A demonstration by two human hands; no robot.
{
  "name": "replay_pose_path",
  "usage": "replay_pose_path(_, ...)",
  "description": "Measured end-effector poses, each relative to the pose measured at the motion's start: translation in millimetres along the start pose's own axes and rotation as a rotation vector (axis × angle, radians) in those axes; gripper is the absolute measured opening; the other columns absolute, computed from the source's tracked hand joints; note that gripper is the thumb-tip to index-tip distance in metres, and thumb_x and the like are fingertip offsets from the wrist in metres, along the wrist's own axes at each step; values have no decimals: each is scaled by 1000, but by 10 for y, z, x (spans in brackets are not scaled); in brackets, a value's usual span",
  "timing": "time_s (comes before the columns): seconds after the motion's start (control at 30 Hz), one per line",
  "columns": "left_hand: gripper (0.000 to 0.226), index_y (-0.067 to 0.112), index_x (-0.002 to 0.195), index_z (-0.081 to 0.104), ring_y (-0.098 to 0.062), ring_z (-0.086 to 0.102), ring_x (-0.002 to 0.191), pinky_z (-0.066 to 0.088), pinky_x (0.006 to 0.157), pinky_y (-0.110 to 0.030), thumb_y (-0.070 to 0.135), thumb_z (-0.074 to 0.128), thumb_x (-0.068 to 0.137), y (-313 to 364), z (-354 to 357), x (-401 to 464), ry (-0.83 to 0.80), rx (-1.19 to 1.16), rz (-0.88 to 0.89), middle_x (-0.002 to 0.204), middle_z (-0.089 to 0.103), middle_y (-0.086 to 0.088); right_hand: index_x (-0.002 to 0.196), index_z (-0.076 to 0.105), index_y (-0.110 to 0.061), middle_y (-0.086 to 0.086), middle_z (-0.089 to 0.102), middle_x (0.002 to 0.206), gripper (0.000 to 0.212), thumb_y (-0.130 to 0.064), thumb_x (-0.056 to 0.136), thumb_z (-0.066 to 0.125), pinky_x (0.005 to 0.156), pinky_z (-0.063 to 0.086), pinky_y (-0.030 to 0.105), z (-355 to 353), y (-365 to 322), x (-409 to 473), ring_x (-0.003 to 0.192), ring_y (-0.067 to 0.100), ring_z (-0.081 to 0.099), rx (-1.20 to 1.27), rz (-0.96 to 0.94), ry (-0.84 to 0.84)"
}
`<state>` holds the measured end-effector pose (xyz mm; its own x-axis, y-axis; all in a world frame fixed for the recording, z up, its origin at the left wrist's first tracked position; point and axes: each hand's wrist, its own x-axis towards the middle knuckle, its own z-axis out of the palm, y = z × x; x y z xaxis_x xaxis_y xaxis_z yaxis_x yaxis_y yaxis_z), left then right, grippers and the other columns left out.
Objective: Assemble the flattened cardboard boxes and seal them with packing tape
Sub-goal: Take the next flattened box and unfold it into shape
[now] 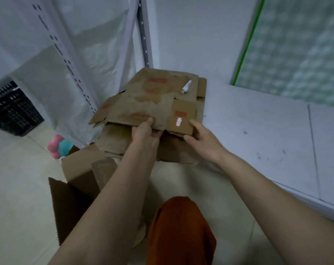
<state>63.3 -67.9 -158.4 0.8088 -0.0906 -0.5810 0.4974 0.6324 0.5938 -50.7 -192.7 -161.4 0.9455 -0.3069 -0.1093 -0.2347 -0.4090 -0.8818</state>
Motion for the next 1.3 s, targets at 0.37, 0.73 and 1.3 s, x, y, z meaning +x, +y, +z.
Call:
replay_pose_path(0.37, 30, 12, 121, 56, -23, 68, 90, 60, 64, -36, -2, 50, 95, -715, -302, -1345, -420, 269, -73, 108, 67, -9, 122, 58, -6, 11, 70, 99, 29, -13, 94, 55, 68, 57, 37, -1159, 98, -708, 84, 23, 69, 1165, 291, 547)
replay_pose_path(0.73, 60, 22, 144, 38, -18, 24, 144, 25, 117, -42, 38, 61, 91, -1603, 92, -2008, -924, 1657, 653, 154, 29, 4, 101, 58, -11, 8, 65, 90, 14, -2, 93, 50, 56, 49, 36, -1625, 817, -1806, 73, 22, 62, 1089, 475, 747)
replay_pose_path(1.3, 44, 22, 131, 54, -21, 54, 119, 38, 89, -25, 46, 55, 94, -2285, 775, -2280, -1173, 1966, 337, 126, 61, 0, 122, 60, -8, 15, 70, 109, 42, -37, 101, 39, 59, 58, 33, -1652, 1079, -2125, 77, 23, 71, 1248, 346, 499)
